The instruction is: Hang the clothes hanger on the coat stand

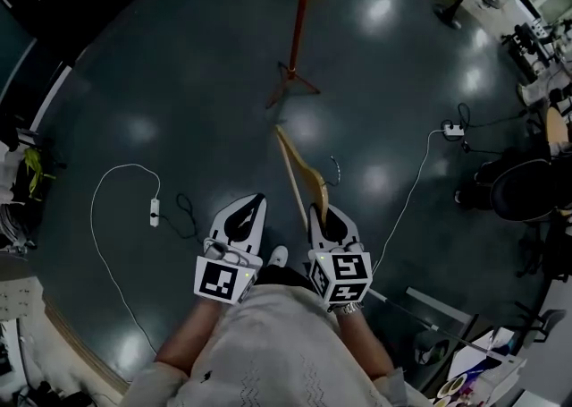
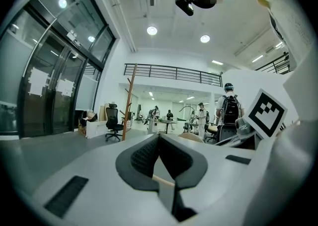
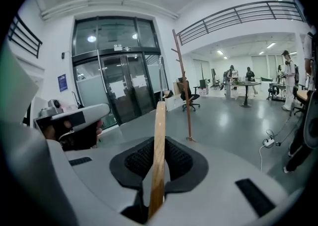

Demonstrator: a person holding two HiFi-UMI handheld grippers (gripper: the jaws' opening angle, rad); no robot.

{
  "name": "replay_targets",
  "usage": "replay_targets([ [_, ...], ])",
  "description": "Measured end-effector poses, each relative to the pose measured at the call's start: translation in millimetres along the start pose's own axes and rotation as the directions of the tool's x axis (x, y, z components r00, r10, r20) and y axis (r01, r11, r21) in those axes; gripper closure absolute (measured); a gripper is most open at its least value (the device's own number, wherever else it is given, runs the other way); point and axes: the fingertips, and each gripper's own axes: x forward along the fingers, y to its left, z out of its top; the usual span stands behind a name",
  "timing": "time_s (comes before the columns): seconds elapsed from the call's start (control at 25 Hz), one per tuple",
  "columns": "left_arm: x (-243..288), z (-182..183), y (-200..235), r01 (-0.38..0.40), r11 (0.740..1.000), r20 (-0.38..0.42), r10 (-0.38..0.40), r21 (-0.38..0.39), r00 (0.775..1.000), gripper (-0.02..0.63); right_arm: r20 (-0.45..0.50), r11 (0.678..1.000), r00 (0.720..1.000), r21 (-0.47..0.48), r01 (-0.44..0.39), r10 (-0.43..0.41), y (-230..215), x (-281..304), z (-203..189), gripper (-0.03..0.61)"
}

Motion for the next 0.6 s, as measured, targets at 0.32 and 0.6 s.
replay_targets([
  [0.32, 75.2, 10.6, 43.6, 0.087, 0.996, 0.021, -0.086, -0.035, 0.996, 0.601, -0.028, 0.996, 0.996, -0.003, 0.085, -0.085, -18.1, 61.4, 30.9, 0.509],
  [0.6, 164.0, 40.0, 113.8, 0.166, 0.981, 0.106, -0.156, -0.1, 0.982, 0.601, -0.039, 0.986, 0.986, 0.006, 0.165, -0.165, -34.5, 147.2, 88.0, 0.509],
])
